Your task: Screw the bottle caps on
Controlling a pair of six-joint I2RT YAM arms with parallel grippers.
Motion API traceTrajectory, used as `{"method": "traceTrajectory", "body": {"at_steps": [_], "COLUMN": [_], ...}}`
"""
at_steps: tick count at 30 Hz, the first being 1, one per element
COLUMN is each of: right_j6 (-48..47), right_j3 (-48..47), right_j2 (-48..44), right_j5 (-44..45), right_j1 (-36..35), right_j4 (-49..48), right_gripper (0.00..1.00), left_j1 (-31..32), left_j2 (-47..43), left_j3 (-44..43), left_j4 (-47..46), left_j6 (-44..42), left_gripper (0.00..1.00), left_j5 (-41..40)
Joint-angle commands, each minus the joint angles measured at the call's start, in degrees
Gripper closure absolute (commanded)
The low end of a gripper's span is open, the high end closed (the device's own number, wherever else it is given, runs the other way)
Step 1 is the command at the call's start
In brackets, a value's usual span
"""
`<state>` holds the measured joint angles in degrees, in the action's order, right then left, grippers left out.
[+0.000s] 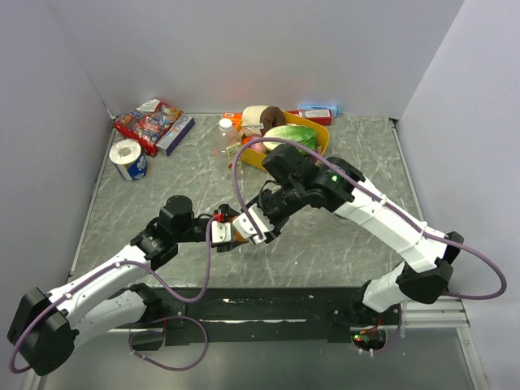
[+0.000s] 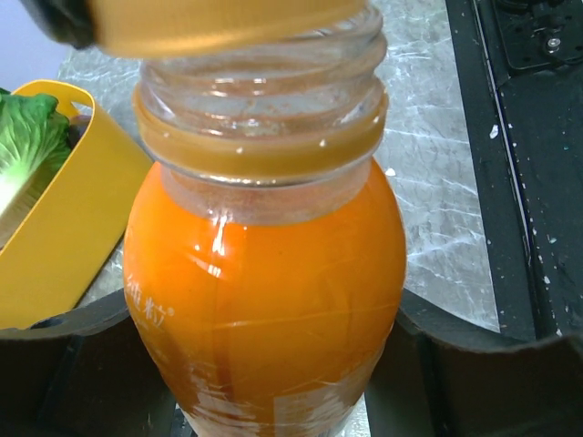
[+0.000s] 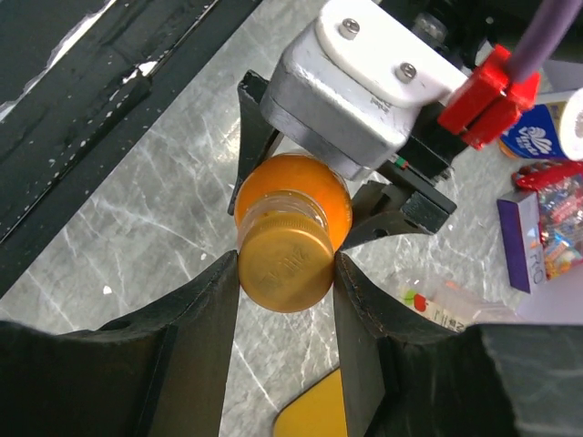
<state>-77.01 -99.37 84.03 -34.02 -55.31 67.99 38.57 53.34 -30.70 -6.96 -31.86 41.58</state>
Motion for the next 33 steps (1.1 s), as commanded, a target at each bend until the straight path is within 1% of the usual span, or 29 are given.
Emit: {"method": "traceTrajectory", "body": {"at_steps": [1,7,14,18,19,25,29,33], "right_j6": [-1.74,-1.65,-0.33,1.51,1.95,4.23,6.43,9.33], "right_j3": [-2.84,-2.14,-2.76,-5.64,-6.53,-10.66,-12.42,-11.81], "right_j2": [1.57,1.58,2.98,6.05,6.84,10.71,12.73,13.18], "right_j5": [0.8,1.85,2.73,2.12,2.03,1.85,1.85,1.06], "right_j1": [-0.77,-1.47,-1.73,-1.65,-1.64,-1.47,-1.29,-0.59], "right_j4": [2.5,3.82,5.75,8.38,10.39,14.54,15.86,14.81], "right_gripper": [0.67,0.66,0.65,0.64,0.64,0.65,0.65,0.64], "left_j1": [0.28,0.37,0.37,0.28,0.37,0.28,0.28,0.37], "left_j2": [-1.57,-2.01,-2.72,-2.72,-2.63,-2.36,-2.28,-2.28], "left_j3": [0.55,2.31,3.8,4.15,4.07,3.45,3.45,4.15], "left_j4": [-6.48,-11.05,-13.6,-15.54,-15.71,-15.1,-16.85,-20.89], "left_j6": [1.79,6.18,7.42,8.21,8.04,6.72,7.24,10.83], "left_gripper": [0.99,0.99,0.99,0.99,0.99,0.99,0.99,0.99], "left_j5": [1.31,0.43,-0.71,-1.33,-1.42,-1.33,-1.94,-2.99]}}
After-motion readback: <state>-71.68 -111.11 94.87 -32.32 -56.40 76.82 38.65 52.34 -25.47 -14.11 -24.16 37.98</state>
